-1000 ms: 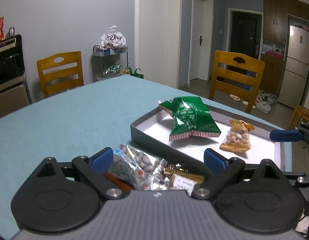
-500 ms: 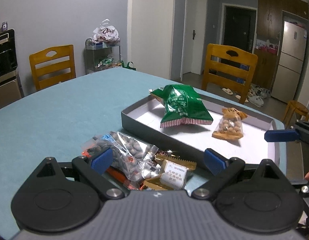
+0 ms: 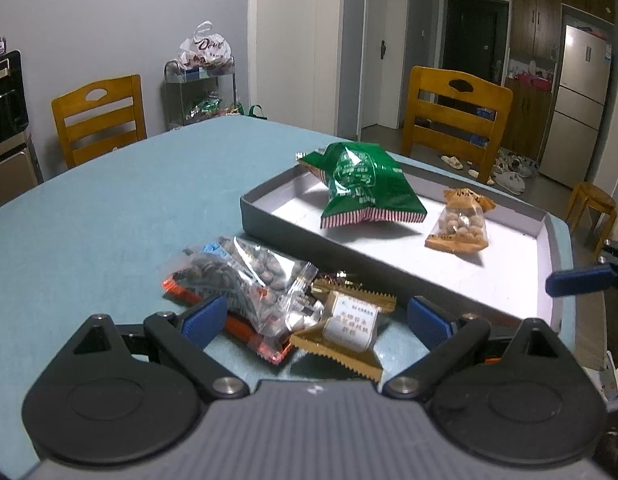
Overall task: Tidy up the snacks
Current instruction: 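Move both tools back toward the remaining snacks beside the tray, then grasp the small clear bag with the left tool while the right tool grasps the orange packet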
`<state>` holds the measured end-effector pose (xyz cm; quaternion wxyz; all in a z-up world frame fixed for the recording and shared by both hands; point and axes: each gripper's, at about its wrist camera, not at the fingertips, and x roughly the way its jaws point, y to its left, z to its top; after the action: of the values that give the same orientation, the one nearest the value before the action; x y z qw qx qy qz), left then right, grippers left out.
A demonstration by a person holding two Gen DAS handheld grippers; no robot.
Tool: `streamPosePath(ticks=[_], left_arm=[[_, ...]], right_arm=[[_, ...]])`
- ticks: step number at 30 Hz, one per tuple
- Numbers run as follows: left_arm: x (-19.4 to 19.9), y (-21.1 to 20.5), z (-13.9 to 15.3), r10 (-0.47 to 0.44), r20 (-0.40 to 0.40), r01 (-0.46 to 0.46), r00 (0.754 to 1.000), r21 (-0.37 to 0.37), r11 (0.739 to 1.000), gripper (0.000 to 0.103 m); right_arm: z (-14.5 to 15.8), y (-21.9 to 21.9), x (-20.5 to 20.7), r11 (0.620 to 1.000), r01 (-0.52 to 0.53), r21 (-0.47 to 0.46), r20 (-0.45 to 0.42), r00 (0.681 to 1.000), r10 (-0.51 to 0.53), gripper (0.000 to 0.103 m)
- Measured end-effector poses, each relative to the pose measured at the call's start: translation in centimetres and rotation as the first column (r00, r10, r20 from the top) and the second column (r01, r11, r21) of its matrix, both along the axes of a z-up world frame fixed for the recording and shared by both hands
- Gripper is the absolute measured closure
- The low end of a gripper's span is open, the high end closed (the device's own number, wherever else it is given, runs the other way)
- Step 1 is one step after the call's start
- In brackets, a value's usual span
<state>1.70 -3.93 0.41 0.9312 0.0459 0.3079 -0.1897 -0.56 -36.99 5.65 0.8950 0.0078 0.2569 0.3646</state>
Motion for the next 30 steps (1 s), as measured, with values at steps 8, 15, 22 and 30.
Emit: streamPosePath(ticks=[8,15,22,30], left_arm=[[-1.8,-1.4,0.0,-0.14,0.051,0.136,0.989,0.074,0.988,0.005],[-3.7,-4.0,-1.2,-0.314,0.054,0.3,0.948,0.181,0.937,0.005],[-2.2,-3.3,-1.6,-0.288,-0.068,0.293,0.955,0.083,0.952,0.005],[-2.4,-3.5,-1.7,-0.297,-0.107,0.307,0.949,0.097,0.947,0.052]], right_arm=[[-0.3,1.2,-1.3,0.997,-0.052,-0.062,-0.03,0.998,0.05,0.02],[-1.3,1.6,-2.2,0.99,-0.031,-0.136,-0.061,0.998,0.023,0.03],[-1.5,1.2,-2.3,0.99,-0.024,-0.138,-0.069,0.998,0.015,0.03],[-1.4,-0.2,-1.9,0.992,-0.028,-0.122,-0.101,0.995,0.015,0.033]])
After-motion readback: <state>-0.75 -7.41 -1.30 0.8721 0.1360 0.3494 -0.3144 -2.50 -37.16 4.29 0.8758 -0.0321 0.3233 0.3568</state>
